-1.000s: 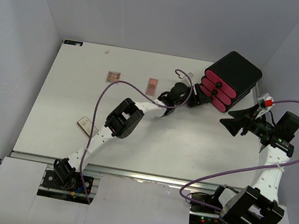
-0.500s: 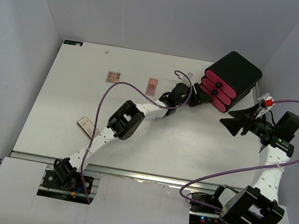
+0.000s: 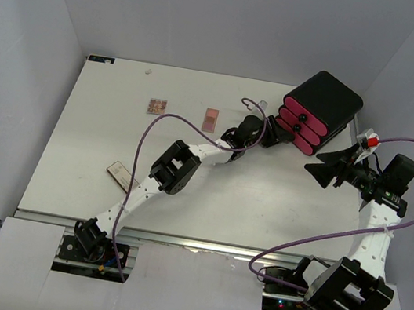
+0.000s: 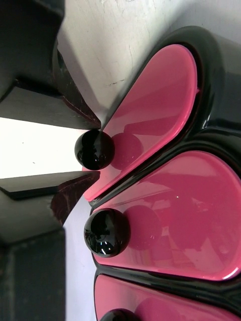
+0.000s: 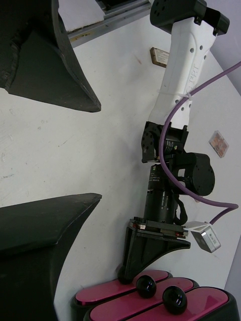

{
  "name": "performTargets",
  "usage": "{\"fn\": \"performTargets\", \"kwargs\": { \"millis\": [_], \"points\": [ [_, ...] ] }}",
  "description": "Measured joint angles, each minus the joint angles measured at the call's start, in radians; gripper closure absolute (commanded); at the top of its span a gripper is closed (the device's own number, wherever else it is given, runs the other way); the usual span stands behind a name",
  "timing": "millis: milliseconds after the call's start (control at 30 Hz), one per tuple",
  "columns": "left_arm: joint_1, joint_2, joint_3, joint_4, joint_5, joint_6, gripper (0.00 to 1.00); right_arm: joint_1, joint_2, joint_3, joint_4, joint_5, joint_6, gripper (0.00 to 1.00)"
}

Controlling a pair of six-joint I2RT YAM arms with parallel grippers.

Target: Organize the makeup

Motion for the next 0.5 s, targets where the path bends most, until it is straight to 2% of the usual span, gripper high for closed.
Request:
{"fn": "performTargets", "kwargs": {
  "millis": [133,500],
  "points": [
    [0.0,0.003,0.001,0.004,0.001,-0.005,0.63,0.0,0.001,0.0,0.0,0.003,0.002,0.28],
    [0.0,0.003,-0.036,0.065,0.006,-0.015,0.66,-0.007,0.002,0.0,0.0,0.006,0.002,0.28]
  ]
}}
